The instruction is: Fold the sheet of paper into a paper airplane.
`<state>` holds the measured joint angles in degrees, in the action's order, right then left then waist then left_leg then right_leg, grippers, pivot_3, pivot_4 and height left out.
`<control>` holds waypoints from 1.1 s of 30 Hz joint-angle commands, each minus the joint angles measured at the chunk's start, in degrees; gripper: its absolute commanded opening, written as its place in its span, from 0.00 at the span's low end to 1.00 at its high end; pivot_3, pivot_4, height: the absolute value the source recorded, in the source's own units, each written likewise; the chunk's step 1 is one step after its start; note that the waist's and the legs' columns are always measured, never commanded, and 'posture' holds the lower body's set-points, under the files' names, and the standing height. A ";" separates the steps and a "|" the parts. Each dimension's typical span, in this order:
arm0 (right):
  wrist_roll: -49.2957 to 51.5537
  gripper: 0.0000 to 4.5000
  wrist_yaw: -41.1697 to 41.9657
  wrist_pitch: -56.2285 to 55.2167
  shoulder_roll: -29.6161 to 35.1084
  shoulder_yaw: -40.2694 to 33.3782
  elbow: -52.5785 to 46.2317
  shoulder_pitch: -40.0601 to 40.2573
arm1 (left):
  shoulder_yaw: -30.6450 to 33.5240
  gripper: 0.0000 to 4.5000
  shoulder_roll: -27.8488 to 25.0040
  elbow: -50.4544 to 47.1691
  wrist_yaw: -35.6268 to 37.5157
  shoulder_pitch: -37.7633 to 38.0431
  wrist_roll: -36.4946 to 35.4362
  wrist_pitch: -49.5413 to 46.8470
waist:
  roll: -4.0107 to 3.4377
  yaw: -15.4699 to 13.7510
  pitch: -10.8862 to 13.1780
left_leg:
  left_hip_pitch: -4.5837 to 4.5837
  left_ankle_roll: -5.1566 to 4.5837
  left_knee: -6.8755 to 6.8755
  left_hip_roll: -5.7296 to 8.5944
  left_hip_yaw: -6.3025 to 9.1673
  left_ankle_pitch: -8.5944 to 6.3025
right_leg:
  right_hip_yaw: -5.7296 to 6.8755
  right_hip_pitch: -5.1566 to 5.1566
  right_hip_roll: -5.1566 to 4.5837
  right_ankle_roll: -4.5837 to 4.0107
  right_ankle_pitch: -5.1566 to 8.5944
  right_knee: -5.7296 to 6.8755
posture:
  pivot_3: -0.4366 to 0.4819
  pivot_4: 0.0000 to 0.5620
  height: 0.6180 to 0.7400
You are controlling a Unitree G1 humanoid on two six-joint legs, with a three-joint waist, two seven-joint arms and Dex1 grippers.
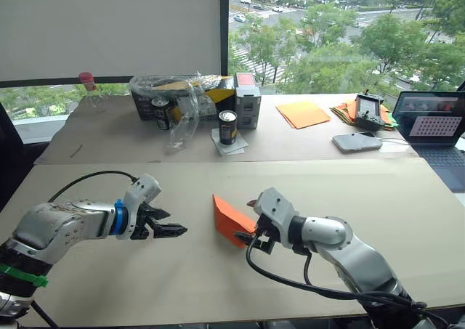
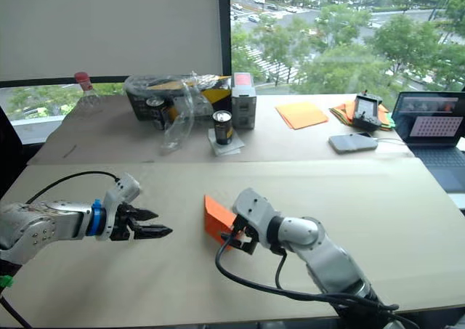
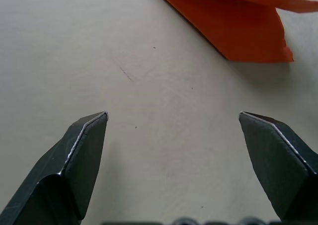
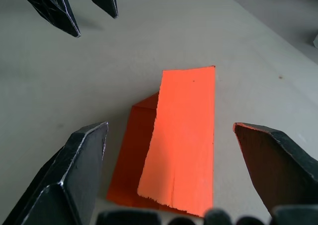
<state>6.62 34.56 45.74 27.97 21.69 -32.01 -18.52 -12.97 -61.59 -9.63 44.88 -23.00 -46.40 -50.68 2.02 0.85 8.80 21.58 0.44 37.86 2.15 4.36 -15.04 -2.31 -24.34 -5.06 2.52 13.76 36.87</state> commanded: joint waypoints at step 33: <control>-13.58 0.01 15.35 -80.96 14.43 3.80 32.46 -6.44 | 10.72 1.00 14.64 0.85 15.45 -1.19 14.59 13.45 | 0.04 0.18 0.04 | 0.03 -0.21 0.33 -0.07 -0.05 -0.05 | 0.04 0.09 -0.01 0.09 0.02 0.14 | 0.48 0.27 1.00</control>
<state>-7.87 49.70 -30.94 42.97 26.24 -0.33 -24.04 -3.19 -45.23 -6.99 58.13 -23.42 -30.51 -35.60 2.05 1.03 8.83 21.62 0.23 38.21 2.08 4.31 -15.09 -2.27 -24.25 -5.06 2.61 13.78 37.03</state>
